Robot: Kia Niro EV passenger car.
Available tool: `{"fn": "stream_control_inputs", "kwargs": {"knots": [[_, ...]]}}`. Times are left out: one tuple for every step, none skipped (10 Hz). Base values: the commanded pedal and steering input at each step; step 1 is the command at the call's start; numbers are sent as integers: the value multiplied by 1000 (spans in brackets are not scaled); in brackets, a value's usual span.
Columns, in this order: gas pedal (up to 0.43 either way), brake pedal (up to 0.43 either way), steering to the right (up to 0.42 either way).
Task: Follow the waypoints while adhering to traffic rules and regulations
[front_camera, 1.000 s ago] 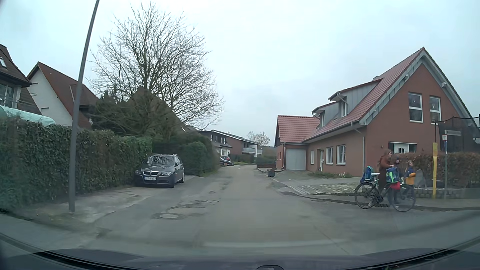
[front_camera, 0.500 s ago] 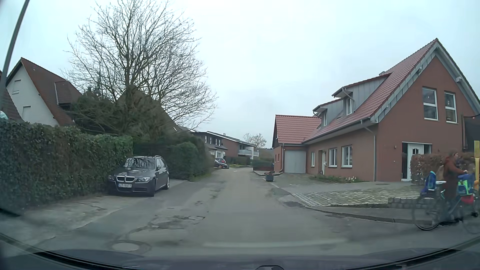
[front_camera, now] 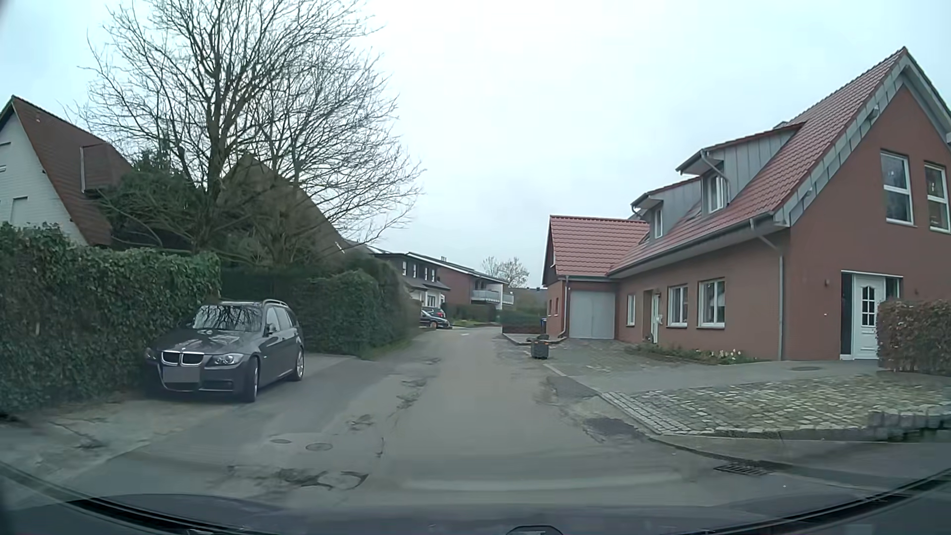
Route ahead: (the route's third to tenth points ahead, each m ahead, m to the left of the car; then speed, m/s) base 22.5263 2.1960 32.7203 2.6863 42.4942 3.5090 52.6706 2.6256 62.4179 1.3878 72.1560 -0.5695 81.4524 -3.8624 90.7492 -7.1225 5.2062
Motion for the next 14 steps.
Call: {"fn": "stream_control_inputs", "kwargs": {"knots": [[189,0,-16],[189,0,-17],[189,0,-16],[189,0,-20],[189,0,-23],[189,0,-24],[189,0,-22],[189,0,-21],[189,0,-21],[189,0,-21],[189,0,-21],[189,0,-21],[189,0,-21],[189,0,-21]]}}
